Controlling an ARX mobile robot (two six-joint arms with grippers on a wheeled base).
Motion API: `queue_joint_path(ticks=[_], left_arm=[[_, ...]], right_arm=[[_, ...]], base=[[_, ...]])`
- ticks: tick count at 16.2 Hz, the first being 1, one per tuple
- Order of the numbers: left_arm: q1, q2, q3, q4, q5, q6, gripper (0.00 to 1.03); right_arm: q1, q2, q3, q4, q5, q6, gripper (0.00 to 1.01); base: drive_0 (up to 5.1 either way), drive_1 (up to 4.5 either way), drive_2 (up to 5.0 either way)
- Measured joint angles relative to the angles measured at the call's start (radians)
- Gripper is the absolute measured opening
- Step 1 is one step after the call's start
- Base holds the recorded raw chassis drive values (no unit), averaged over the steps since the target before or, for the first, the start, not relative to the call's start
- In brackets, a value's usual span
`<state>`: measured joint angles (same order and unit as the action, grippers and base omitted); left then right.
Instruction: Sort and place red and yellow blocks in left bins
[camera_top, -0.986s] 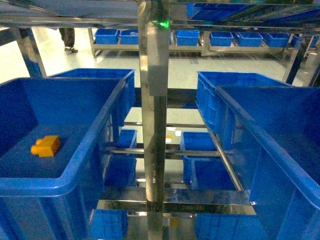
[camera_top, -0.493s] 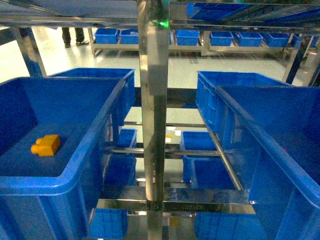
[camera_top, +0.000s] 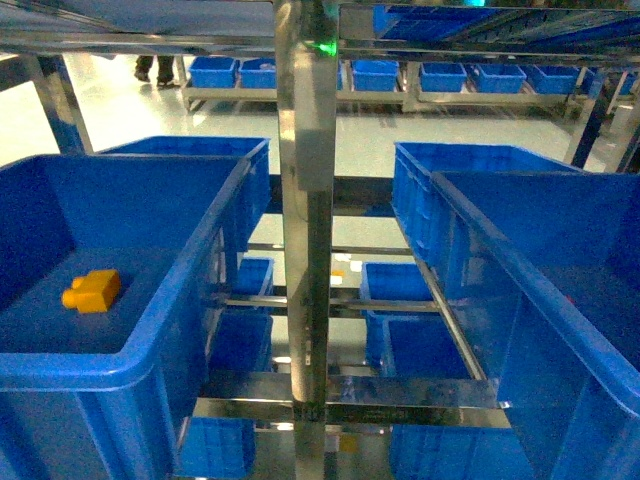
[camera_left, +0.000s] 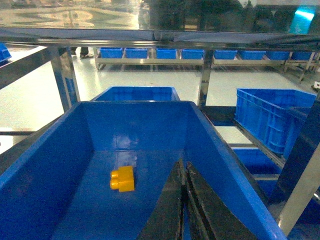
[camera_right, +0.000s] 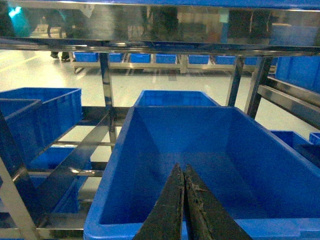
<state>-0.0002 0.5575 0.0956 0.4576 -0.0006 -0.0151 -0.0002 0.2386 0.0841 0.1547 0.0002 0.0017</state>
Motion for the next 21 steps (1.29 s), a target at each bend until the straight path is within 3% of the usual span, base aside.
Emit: queue_joint_path(ticks=[4,6,8,14,20,21], left_arm=[[0.000,-0.100,-0.039,-0.066,0.000,0.000,0.02],[0.000,-0.144,-0.048,-0.093,0.000,0.000,0.02],[0.000,-0.185,-0.077,-0.080,0.000,0.000,0.02],[0.000,-0.319,-0.083,-0.220,0.000,0.000,0.02],[0.000,-0.327,-0.083,-0.220,0.000,0.001,0.57],[0.000,-0.327,-0.083,-0.220,0.000,0.001,0.58]], right_arm=[[0.000,-0.051,-0.030,-0.022,0.000,0.000,0.02],[0.000,-0.169,-0.040,-0.163,0.000,0.000,0.02],[0.000,-0.219,-0.053,-0.153,0.000,0.000,0.02],[0.000,-0.233,-0.069,-0.160,0.000,-0.002,0.04],[0.000,-0.233,-0.069,-0.159,0.000,-0.002,0.58],[0.000,-0.233,-0.069,-0.159,0.000,-0.002,0.62]], base=[[0.0,0.00,0.0],[0.0,0.00,0.0],[0.0,0.00,0.0],[0.0,0.00,0.0],[0.0,0.00,0.0],[0.0,0.00,0.0]])
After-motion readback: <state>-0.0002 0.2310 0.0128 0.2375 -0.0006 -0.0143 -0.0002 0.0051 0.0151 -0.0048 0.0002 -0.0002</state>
